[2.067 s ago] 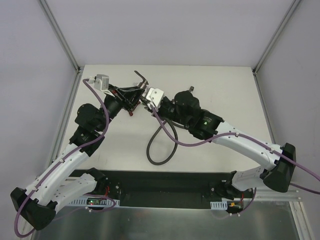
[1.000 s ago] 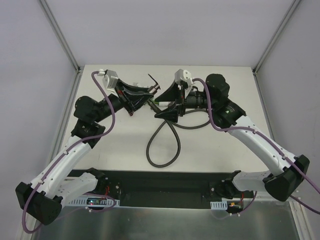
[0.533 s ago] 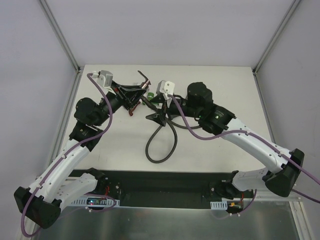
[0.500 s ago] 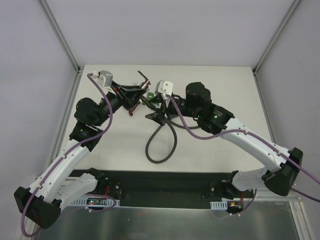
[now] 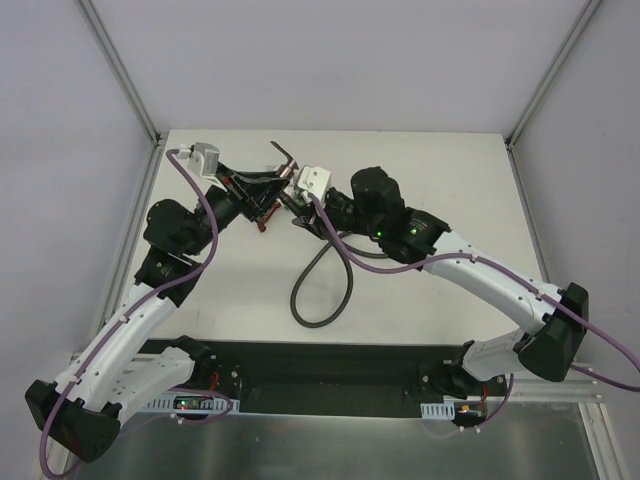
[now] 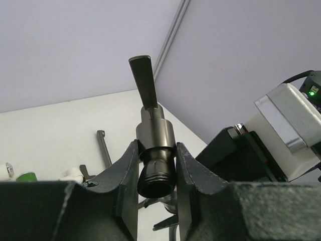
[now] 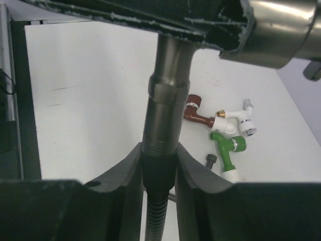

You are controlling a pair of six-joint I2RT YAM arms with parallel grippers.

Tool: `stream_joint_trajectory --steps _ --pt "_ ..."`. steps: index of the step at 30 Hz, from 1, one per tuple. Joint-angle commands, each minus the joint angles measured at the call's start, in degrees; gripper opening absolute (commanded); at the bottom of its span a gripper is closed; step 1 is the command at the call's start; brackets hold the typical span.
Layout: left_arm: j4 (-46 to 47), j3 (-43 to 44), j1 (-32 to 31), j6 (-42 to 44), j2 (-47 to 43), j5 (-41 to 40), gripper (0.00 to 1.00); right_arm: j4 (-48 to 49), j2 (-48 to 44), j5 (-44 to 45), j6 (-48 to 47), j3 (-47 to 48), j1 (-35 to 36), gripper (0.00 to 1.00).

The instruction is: Install the water faucets

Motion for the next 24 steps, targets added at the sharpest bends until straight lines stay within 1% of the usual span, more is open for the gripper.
stream_joint_trajectory --steps 1,2,3,4,5,8,9,10,11,12,15,16,18,19,20,23,24 --pt "2.93 1.06 -0.06 -0.37 -1.49 -1.46 0.00 1.14 -0.60 0.64 -0.28 3.10 0.21 0.19" --pt "2.57 0.98 0.02 -0.11 -1.57 -1.89 0.02 1.06 -0.77 0.55 -0.19 3.10 0.12 0.06" --pt "1.61 0.98 0.02 0.15 -1.92 -2.16 0.07 1.05 -0.77 0.55 0.16 3.10 0.12 0.02" --pt "0.99 1.06 0.02 0.94 -2.19 -2.60 0.12 0.97 -0.86 0.46 0.34 3.10 -0.23 0.02" --pt "0.29 1.06 0.02 1.47 -2.45 -3.38 0.25 0.88 -0.95 -0.24 0.60 3.01 -0.49 0.02" --pt "-3.57 1.41 0.02 3.49 -4.21 -5.93 0.43 0.88 -1.30 -2.78 3.05 2.57 -2.86 0.02" --pt "-4.71 2.03 0.02 4.02 -5.08 -7.94 0.53 0.79 -1.47 -3.23 3.67 2.48 -3.57 0.02" --pt "-7.60 2.29 0.02 5.33 -5.52 -9.18 0.59 0.79 -1.48 -3.41 4.90 2.31 -5.14 0.02" --pt "-8.84 2.73 0.02 6.13 -6.05 -10.24 0.63 0.44 -1.48 -3.24 5.52 2.13 -5.85 0.02" --pt "-10.07 3.26 0.02 6.92 -7.01 -11.99 0.71 0.00 -1.30 -3.15 6.22 2.13 -6.64 0.02" --pt "-13.95 3.44 0.02 10.17 -9.56 -15.07 0.81 -1.14 -0.95 -2.54 9.64 1.69 -10.25 0.02" --pt "-14.74 3.44 0.02 11.66 -10.27 -16.99 0.86 -1.40 -0.86 -1.92 10.35 1.43 -11.73 0.02" --pt "-17.46 3.35 0.02 13.07 -12.37 -19.64 0.92 -3.33 -0.07 2.20 12.20 1.43 -13.23 0.02" --pt "-18.60 3.26 0.02 14.64 -13.08 -21.91 0.97 -4.38 0.28 3.52 12.72 1.51 -14.98 0.02" --pt "-20.53 3.26 0.02 15.44 -13.70 -22.98 0.99 -6.57 1.07 5.19 14.38 1.69 -16.04 0.02" --pt "-23.70 3.18 0.02 18.26 -16.24 -27.19 0.99 -9.13 2.47 8.79 17.38 0.73 -21.31 0.02" --pt "-25.28 2.83 0.02 18.87 -17.38 -28.25 0.99 -9.58 2.83 9.85 20.00 0.29 -22.98 0.01"
